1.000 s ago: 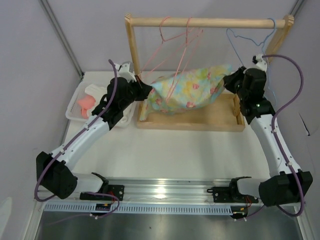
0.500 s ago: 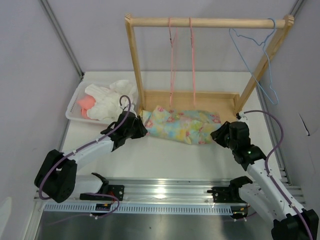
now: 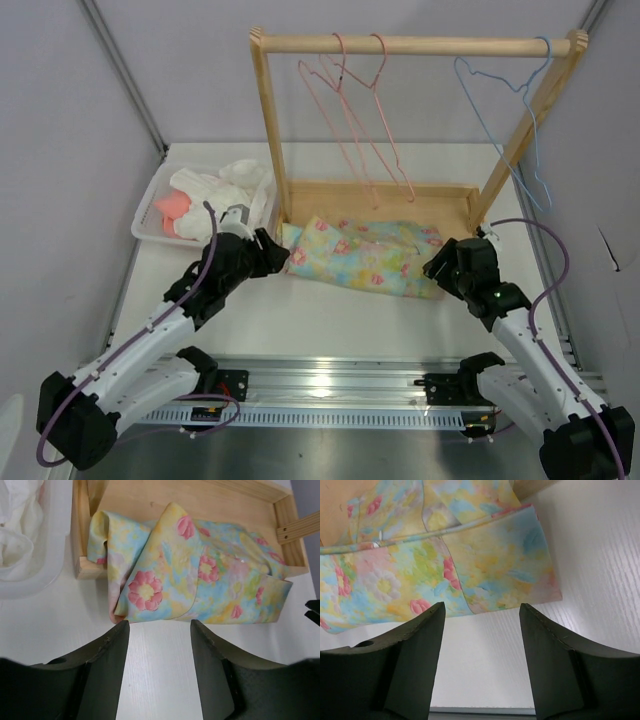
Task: Place the skirt on the hanger
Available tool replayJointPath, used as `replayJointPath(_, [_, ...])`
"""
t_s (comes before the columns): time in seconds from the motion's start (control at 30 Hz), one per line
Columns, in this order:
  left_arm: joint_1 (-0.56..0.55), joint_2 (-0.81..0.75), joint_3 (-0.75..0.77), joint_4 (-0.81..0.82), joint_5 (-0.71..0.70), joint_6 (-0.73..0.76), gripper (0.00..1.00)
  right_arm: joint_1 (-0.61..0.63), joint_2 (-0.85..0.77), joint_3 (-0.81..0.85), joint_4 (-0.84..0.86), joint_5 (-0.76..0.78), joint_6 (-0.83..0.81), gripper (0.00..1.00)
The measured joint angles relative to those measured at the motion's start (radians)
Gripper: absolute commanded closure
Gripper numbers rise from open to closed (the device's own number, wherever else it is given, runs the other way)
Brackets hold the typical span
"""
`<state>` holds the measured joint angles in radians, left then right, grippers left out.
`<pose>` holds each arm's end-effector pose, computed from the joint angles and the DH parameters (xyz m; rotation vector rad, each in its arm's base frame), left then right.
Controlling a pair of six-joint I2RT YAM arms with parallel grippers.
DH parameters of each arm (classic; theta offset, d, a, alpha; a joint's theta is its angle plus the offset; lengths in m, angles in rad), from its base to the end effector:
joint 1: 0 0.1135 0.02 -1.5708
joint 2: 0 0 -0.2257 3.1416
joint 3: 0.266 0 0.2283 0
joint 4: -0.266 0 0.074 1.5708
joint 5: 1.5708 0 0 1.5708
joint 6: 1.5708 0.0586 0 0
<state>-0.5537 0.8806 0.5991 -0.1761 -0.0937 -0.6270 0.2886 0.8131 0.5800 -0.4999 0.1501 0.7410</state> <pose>0.1928 -0.1128 0.2255 -0.1373 2.0835 -0.6416 0.1857 0.0460 0.1967 0.5957 2.2423 0.3566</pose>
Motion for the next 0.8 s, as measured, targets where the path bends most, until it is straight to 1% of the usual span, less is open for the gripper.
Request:
replayJointPath(0.17, [-0.001, -0.089, 0.011, -0.023, 0.019, 0.006, 0.4, -0.027, 0.036, 0.126, -0.001, -0.001, -0.027, 0.34])
replayJointPath(0.27, [-0.001, -0.112, 0.079, -0.055, 0.031, 0.015, 0.39, -0.029, 0.05, 0.207, 0.004, 0.0, -0.048, 0.35])
replayJointPath(0.33, [-0.003, -0.103, 0.158, -0.069, 0.045, 0.025, 0.39, -0.031, 0.051, 0.232, 0.008, -0.001, -0.062, 0.35])
replayJointPath(0.47, [-0.036, -0.039, 0.355, -0.074, 0.053, 0.044, 0.37, -0.036, 0.059, 0.288, -0.01, 0.0, -0.076, 0.36])
replayJointPath(0.6, [-0.085, 0.024, 0.5, -0.066, 0.043, 0.061, 0.35, -0.036, 0.056, 0.361, -0.017, -0.002, -0.099, 0.36])
replayJointPath(0.63, [-0.096, 0.045, 0.535, -0.068, 0.033, 0.064, 0.32, -0.035, 0.056, 0.381, -0.018, -0.002, -0.107, 0.36])
replayJointPath(0.7, [-0.112, 0.092, 0.614, -0.086, 0.004, 0.078, 0.29, -0.035, 0.055, 0.41, -0.018, -0.002, -0.114, 0.36])
replayJointPath(0.8, [-0.14, 0.21, 0.792, -0.089, -0.072, 0.107, 0.27, -0.035, 0.053, 0.425, -0.013, -0.01, -0.122, 0.36])
